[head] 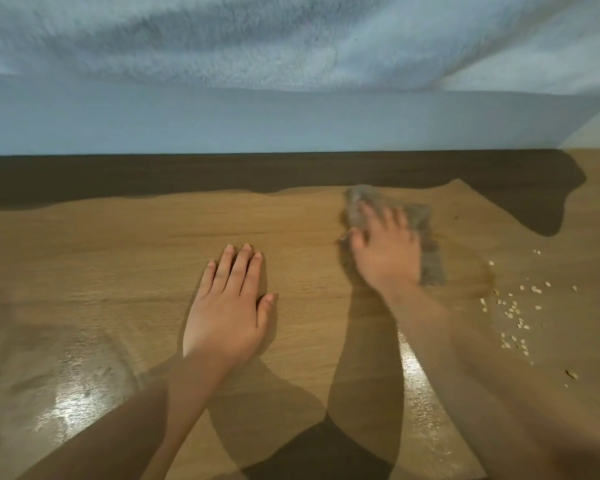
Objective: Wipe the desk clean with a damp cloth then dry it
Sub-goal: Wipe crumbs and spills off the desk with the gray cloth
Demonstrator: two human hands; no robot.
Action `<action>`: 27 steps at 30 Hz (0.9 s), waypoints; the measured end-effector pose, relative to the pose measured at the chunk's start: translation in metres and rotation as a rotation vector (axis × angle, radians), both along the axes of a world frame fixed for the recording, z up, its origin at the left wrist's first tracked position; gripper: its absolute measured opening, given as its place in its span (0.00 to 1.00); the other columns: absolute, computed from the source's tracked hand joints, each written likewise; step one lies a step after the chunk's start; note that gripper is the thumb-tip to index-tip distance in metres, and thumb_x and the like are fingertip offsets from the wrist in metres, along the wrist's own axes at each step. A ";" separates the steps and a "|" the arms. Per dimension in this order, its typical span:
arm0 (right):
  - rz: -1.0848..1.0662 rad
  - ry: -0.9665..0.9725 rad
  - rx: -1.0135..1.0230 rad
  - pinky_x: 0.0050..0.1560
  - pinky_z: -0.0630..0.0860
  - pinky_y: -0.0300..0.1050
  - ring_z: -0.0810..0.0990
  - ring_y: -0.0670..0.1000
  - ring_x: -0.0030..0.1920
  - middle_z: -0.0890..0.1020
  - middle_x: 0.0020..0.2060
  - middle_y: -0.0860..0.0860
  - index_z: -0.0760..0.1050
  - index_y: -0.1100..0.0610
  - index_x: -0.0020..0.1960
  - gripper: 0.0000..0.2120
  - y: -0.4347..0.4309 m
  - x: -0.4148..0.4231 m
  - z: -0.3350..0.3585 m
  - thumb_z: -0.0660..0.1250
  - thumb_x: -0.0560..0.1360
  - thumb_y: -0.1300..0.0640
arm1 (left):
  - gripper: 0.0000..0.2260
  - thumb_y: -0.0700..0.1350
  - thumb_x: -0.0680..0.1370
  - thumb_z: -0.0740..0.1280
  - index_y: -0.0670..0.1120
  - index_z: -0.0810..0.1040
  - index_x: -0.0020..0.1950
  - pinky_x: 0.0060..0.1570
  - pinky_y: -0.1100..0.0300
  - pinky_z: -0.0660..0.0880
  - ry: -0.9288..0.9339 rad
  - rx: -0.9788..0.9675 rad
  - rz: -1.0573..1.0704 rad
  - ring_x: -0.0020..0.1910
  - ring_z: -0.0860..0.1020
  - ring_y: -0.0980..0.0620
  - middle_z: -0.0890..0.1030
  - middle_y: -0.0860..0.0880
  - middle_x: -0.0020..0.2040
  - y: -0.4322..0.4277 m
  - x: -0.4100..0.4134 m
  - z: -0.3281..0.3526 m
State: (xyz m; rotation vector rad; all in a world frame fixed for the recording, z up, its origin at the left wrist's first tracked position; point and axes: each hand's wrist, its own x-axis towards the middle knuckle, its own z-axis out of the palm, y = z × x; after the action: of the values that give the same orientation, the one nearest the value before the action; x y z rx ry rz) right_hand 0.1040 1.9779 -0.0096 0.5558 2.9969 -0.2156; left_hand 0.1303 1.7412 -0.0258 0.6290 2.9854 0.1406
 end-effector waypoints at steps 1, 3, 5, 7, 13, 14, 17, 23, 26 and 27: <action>-0.167 -0.005 -0.048 0.73 0.49 0.59 0.46 0.54 0.75 0.52 0.76 0.51 0.49 0.46 0.76 0.26 0.014 -0.003 -0.001 0.45 0.79 0.43 | 0.28 0.57 0.79 0.43 0.42 0.58 0.74 0.71 0.53 0.46 0.007 0.007 0.001 0.74 0.55 0.46 0.59 0.45 0.74 0.000 0.000 -0.001; -0.383 -0.011 -0.083 0.73 0.46 0.60 0.44 0.55 0.75 0.49 0.76 0.52 0.47 0.47 0.77 0.27 0.015 -0.004 -0.001 0.47 0.80 0.45 | 0.28 0.57 0.79 0.42 0.43 0.55 0.74 0.71 0.53 0.45 0.017 0.016 0.004 0.74 0.53 0.47 0.56 0.47 0.74 -0.001 -0.001 -0.002; -0.322 -0.011 -0.047 0.73 0.46 0.60 0.43 0.57 0.75 0.48 0.76 0.52 0.47 0.48 0.77 0.27 -0.018 -0.007 0.002 0.48 0.79 0.46 | 0.28 0.57 0.79 0.43 0.42 0.57 0.74 0.70 0.52 0.46 0.034 0.001 0.002 0.74 0.55 0.46 0.58 0.46 0.74 0.000 -0.001 -0.003; 0.022 0.003 -0.067 0.72 0.42 0.58 0.41 0.55 0.75 0.46 0.76 0.50 0.46 0.45 0.76 0.26 -0.061 -0.009 0.002 0.47 0.80 0.45 | 0.27 0.56 0.79 0.46 0.41 0.62 0.73 0.69 0.51 0.50 0.040 -0.011 -0.002 0.73 0.59 0.44 0.64 0.44 0.73 0.000 -0.001 -0.004; 0.431 -0.006 -0.033 0.72 0.48 0.57 0.49 0.52 0.75 0.56 0.75 0.49 0.53 0.42 0.74 0.24 -0.012 -0.061 0.001 0.48 0.79 0.42 | 0.27 0.56 0.79 0.48 0.41 0.64 0.72 0.68 0.50 0.52 0.044 -0.031 -0.008 0.72 0.61 0.44 0.66 0.43 0.72 0.000 -0.001 -0.005; 0.280 -0.001 -0.026 0.72 0.49 0.57 0.50 0.53 0.75 0.57 0.75 0.50 0.53 0.43 0.74 0.24 0.010 -0.066 0.000 0.48 0.79 0.42 | 0.27 0.56 0.80 0.47 0.41 0.63 0.72 0.68 0.50 0.52 0.040 -0.032 -0.005 0.73 0.60 0.44 0.65 0.44 0.72 0.000 0.000 -0.004; -0.230 0.020 -0.078 0.72 0.46 0.60 0.48 0.56 0.75 0.55 0.75 0.52 0.53 0.47 0.75 0.25 0.034 -0.064 0.000 0.48 0.79 0.45 | 0.27 0.56 0.80 0.47 0.42 0.62 0.73 0.69 0.51 0.49 0.033 -0.027 0.013 0.74 0.58 0.46 0.63 0.45 0.73 0.000 0.000 -0.002; 0.399 0.005 -0.127 0.71 0.47 0.60 0.46 0.55 0.75 0.52 0.76 0.49 0.53 0.44 0.75 0.23 -0.086 -0.061 0.004 0.50 0.80 0.47 | 0.27 0.55 0.79 0.48 0.40 0.66 0.71 0.68 0.50 0.52 0.042 -0.043 0.004 0.72 0.62 0.44 0.67 0.43 0.71 0.002 0.000 0.000; 0.710 -0.019 -0.085 0.71 0.47 0.56 0.47 0.51 0.75 0.56 0.75 0.47 0.53 0.41 0.74 0.23 -0.069 -0.082 0.008 0.49 0.80 0.44 | 0.28 0.57 0.79 0.45 0.42 0.59 0.74 0.70 0.51 0.48 0.028 -0.027 0.012 0.74 0.56 0.46 0.60 0.45 0.74 0.002 0.000 0.000; 0.694 -0.012 -0.072 0.71 0.48 0.57 0.48 0.50 0.75 0.56 0.75 0.47 0.53 0.40 0.74 0.23 -0.054 -0.091 0.007 0.49 0.79 0.43 | 0.29 0.57 0.79 0.44 0.43 0.57 0.74 0.71 0.52 0.46 0.019 -0.024 0.016 0.75 0.54 0.47 0.58 0.46 0.75 0.002 0.001 0.000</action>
State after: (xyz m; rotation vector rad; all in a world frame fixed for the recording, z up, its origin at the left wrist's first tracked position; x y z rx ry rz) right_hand 0.0132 1.9244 -0.0026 -0.4893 2.9366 -0.2550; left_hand 0.1309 1.7431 -0.0260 0.6074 3.0065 0.1009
